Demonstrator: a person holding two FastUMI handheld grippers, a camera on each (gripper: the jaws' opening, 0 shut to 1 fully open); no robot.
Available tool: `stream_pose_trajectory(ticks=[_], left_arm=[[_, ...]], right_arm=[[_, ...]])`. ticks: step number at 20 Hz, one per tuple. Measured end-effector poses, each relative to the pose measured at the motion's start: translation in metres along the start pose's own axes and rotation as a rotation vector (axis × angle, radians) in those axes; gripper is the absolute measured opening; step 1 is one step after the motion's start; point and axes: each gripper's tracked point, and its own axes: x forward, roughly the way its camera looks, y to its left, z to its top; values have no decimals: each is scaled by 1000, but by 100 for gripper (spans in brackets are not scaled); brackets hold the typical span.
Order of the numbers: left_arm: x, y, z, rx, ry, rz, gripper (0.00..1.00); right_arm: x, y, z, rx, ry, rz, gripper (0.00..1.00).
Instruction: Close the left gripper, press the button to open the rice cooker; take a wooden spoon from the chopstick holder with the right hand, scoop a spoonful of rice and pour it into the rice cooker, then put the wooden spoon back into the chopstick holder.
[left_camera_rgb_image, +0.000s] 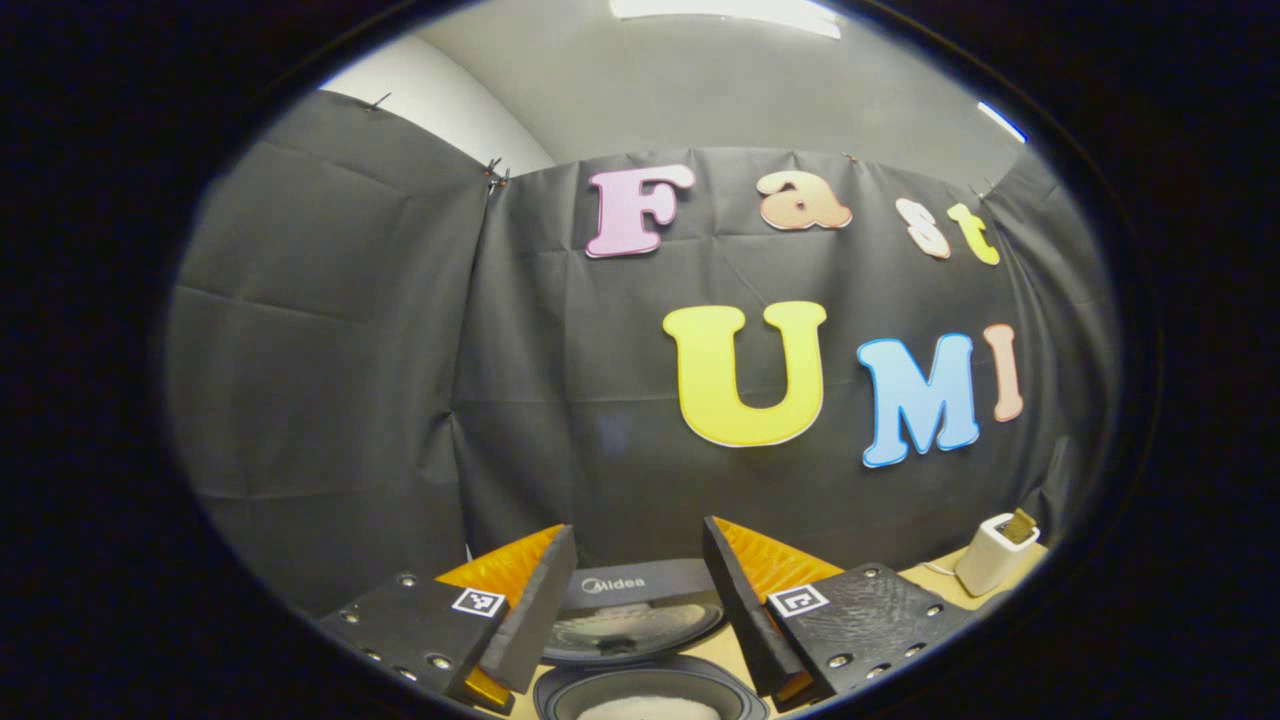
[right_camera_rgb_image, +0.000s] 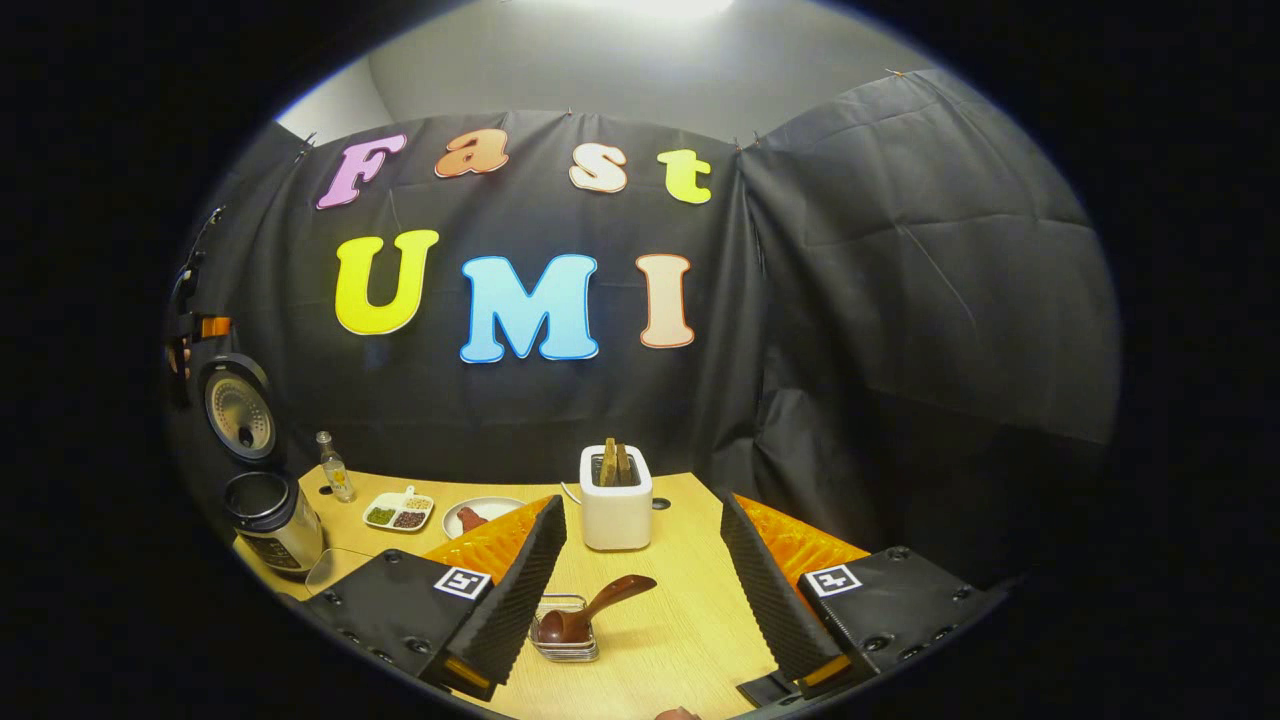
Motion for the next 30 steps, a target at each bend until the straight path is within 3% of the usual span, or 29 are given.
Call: stream_pose_trajectory(ticks=[8,12,19,30], left_arm=[[70,10,-24,14,53,21,80],[83,15,-53,1,118,41,80],[72,20,-62,-31,136,49,82],[8,0,-85,-26,185,61,82]], right_arm=[[-1,6,-2,-7,9,-22,98],[-1,12,-3,-23,12,-15,98],[2,16,-2,-21,7,13,99],[-6,0,0,-15,-4,81,98]])
